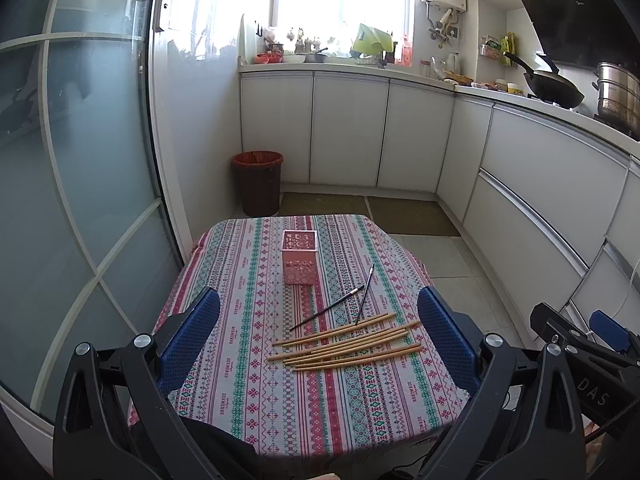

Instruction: Organize utensils

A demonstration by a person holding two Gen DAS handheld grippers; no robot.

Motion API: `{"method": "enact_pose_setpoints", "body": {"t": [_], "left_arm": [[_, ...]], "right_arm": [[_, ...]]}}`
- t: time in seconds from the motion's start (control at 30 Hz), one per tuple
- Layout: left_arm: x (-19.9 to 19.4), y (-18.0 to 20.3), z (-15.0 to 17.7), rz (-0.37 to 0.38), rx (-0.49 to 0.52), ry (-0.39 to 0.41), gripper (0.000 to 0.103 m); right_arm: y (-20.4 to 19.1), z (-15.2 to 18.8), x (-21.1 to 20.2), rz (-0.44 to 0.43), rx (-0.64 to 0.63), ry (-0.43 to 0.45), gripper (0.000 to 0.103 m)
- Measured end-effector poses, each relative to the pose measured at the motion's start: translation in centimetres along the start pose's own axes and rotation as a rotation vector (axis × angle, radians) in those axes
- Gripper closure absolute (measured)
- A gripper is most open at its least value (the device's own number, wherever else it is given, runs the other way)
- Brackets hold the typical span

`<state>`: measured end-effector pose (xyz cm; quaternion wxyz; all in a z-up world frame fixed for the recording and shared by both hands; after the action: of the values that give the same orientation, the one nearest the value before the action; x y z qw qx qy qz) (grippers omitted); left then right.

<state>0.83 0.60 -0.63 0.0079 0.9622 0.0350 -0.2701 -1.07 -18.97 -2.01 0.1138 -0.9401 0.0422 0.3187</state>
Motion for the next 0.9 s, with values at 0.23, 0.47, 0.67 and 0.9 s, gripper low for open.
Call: {"method": "enact_pose_setpoints", "body": {"t": [0.23, 0.47, 0.67, 0.9], "left_arm": [[0.01, 0.01, 0.06, -0.001, 0.0, -0.002, 0.008], [0.06, 0.02, 0.1, -0.002, 0.0, -0.003, 0.008], [0.22, 0.08, 0.25, -0.002, 0.001, -0.005, 0.008], [0.31, 0.3, 0.61, 0.0, 0.005, -0.011, 0.008]], "right_arm": [[0.02, -0.01, -0.01, -0.001, 0.0, -0.002, 0.006], [0.07, -0.01, -0.01, -0.002, 0.002, -0.003, 0.006], [0.08, -0.05, -0.03, -0.002, 0.002, -0.002, 0.006], [0.18, 0.08, 0.08, 0.0, 0.004, -0.006, 0.006]]}}
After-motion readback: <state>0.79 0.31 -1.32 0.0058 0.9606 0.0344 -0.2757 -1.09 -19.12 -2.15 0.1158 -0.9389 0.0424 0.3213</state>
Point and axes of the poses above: each gripper's, at about its wrist camera, not at the fingertips, and x roughly the way its jaws point, y to its right, z to its underside, the point moved 1 cm from there along x, roughly the way its jaws point, and after that the axes turned 4 degrees about -z, right-handed, at the moved point
